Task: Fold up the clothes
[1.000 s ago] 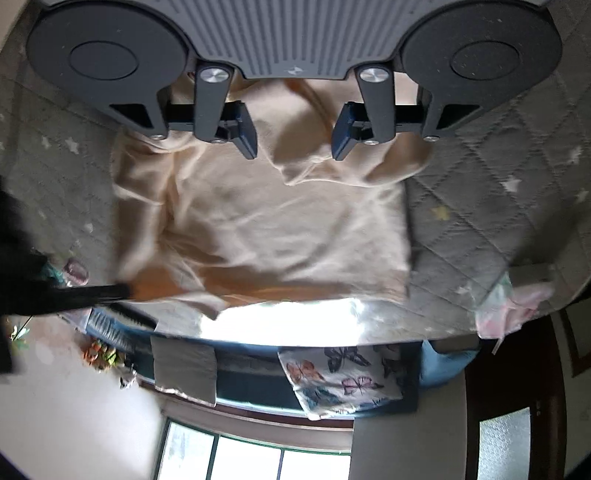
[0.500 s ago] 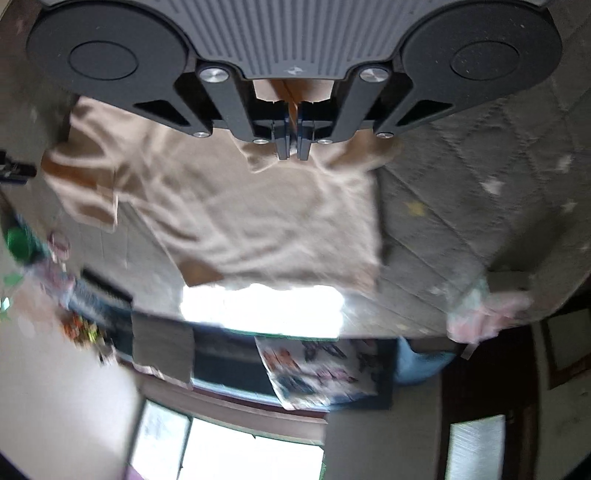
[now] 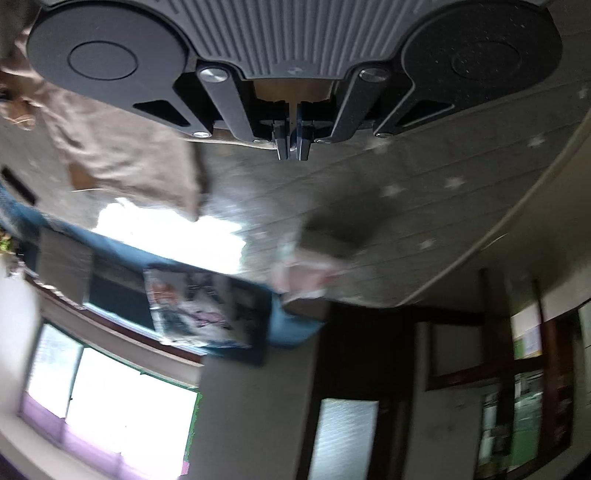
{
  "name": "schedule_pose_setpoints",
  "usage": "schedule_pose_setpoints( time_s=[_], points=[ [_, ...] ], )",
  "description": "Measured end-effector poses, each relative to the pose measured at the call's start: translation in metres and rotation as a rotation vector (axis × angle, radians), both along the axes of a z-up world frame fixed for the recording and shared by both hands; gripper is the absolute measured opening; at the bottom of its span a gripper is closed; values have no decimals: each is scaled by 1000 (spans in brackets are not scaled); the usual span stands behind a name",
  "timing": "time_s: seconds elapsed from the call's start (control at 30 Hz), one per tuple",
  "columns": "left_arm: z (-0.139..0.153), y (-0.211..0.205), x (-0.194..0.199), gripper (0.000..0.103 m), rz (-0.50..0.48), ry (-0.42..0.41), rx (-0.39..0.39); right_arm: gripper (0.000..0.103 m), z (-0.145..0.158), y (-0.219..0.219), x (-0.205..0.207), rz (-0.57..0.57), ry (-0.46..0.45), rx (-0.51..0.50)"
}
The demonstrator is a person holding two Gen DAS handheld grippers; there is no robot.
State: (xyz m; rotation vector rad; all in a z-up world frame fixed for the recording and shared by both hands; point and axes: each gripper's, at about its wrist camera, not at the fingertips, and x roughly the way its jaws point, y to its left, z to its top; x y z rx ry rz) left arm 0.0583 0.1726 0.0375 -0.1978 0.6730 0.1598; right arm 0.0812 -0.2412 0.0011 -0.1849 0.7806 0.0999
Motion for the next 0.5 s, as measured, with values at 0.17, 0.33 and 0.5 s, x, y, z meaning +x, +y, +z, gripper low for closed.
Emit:
schedule_pose_setpoints(
  time_s=[0.17, 0.33, 0.5],
  points=[
    [-20, 23, -1, 3, 77, 62, 32, 3, 24, -59, -24, -230, -103, 75],
    [-41, 38, 0, 4, 130, 142, 46, 3, 23, -114, -44, -425, -70, 119],
    [-45, 37, -7, 7, 151, 172, 82, 10, 14, -129, -53, -487, -46, 104]
  ],
)
